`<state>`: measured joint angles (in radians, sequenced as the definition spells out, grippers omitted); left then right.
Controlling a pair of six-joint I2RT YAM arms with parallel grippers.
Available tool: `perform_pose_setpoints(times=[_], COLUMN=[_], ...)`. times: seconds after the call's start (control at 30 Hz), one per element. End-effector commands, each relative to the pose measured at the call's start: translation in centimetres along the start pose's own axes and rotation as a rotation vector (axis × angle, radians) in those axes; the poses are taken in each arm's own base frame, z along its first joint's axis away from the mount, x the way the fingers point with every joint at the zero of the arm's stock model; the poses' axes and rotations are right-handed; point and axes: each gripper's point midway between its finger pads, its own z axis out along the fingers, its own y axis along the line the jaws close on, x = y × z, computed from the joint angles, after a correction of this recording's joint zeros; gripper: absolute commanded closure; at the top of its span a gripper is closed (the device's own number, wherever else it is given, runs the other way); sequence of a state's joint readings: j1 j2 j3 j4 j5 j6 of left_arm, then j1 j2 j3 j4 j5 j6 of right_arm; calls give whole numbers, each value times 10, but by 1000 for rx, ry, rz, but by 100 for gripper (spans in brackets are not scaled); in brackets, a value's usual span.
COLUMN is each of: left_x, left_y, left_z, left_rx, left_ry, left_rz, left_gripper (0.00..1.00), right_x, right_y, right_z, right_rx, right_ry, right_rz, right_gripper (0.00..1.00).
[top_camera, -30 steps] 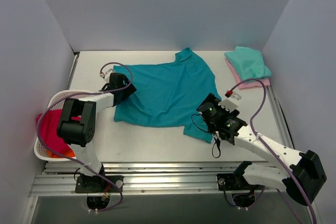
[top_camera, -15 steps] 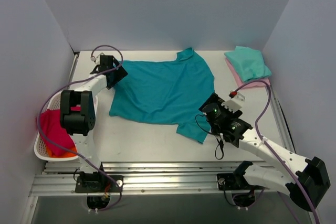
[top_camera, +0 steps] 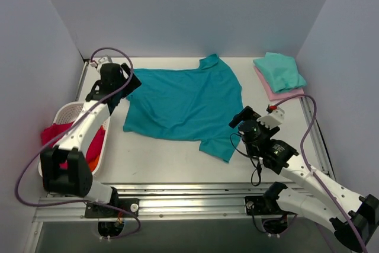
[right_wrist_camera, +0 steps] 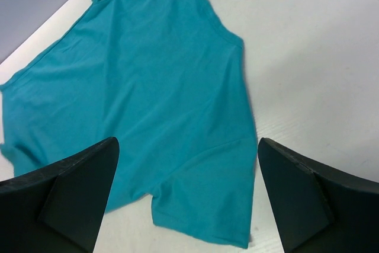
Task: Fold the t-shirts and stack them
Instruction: Flatten out the tshirt
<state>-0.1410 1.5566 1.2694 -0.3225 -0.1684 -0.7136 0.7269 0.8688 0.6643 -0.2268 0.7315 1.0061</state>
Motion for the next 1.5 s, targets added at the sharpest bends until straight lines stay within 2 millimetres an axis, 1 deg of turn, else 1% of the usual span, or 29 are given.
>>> perform_pose_setpoints(times=[0.0, 0.03, 0.07, 0.1, 0.13, 0.17, 0.2, 0.23, 0.27, 0.33, 0.37, 0.43, 0.47, 0.5, 0.57, 0.63, 0.67, 0.83, 0.87, 0.93, 1.1, 1.3, 1.33, 1.47], left_x=[33, 66, 79, 91, 114, 124, 127, 132, 142, 149, 156, 161, 164, 164, 164, 161, 160, 153, 154, 150, 141, 130, 129, 116], left_y=[-7, 12, 19, 15, 35, 45, 49, 59, 74, 85, 93, 98, 101, 101, 108, 108, 112, 120, 125, 123, 119, 110, 111, 112], left_z=[-52, -52, -56, -69, -70, -74, -80, -81, -81, -78, -74, -67, -60, -57, -46, -38, -31, -14, -10, -6, -9, -23, -26, -35], left_rx=[60, 29, 13, 41, 2, -25, -33, -55, -87, -121, -151, -179, -202, -214, -252, -262, -277, -327, -345, -341, -319, -270, -271, -262], left_ry=[-1, 53, 56, 60, 94, 104, 79, 78, 91, 97, 109, 115, 119, 118, 116, 113, 109, 93, 97, 89, 63, 36, 36, -23], left_rz=[8, 24, 28, 37, 41, 46, 34, 29, 30, 24, 34, 26, 30, 24, 24, 7, -4, -26, -30, -40, -52, -71, -72, -84], left_gripper=[6, 6, 6, 6, 6, 6, 6, 5, 5, 5, 6, 6, 7, 7, 7, 7, 7, 10, 10, 11, 12, 12, 12, 13], right_x=[13, 18, 17, 20, 23, 22, 22, 24, 25, 28, 29, 30, 31, 30, 29, 28, 27, 29, 30, 31, 33, 36, 37, 41], right_y=[3, 2, 3, 5, 3, 2, 0, -3, -4, -5, -5, -3, -3, -2, -1, 1, 1, 2, 2, 2, 1, 1, 0, 0], right_z=[-11, -12, -16, -19, -21, -23, -23, -24, -24, -24, -23, -23, -23, -23, -22, -22, -22, -19, -18, -15, -8, 0, 3, 8], right_rx=[-91, -109, -134, -158, -162, -169, -166, -160, -159, -162, -164, -175, -173, -176, -178, -182, -185, -182, -181, -173, -155, -141, -132, -133], right_ry=[79, 90, 94, 113, 120, 120, 122, 128, 130, 139, 141, 144, 145, 144, 141, 138, 136, 130, 131, 127, 117, 116, 117, 133], right_rz=[-29, -27, -10, -12, -18, -10, -10, -14, -17, -21, -22, -25, -29, -30, -38, -43, -47, -64, -69, -79, -95, -105, -109, -112], right_gripper=[0, 0, 0, 0, 0, 0, 0, 0, 0, 0, 0, 0, 0, 0, 0, 0, 0, 0, 0, 0, 0, 0, 0, 0])
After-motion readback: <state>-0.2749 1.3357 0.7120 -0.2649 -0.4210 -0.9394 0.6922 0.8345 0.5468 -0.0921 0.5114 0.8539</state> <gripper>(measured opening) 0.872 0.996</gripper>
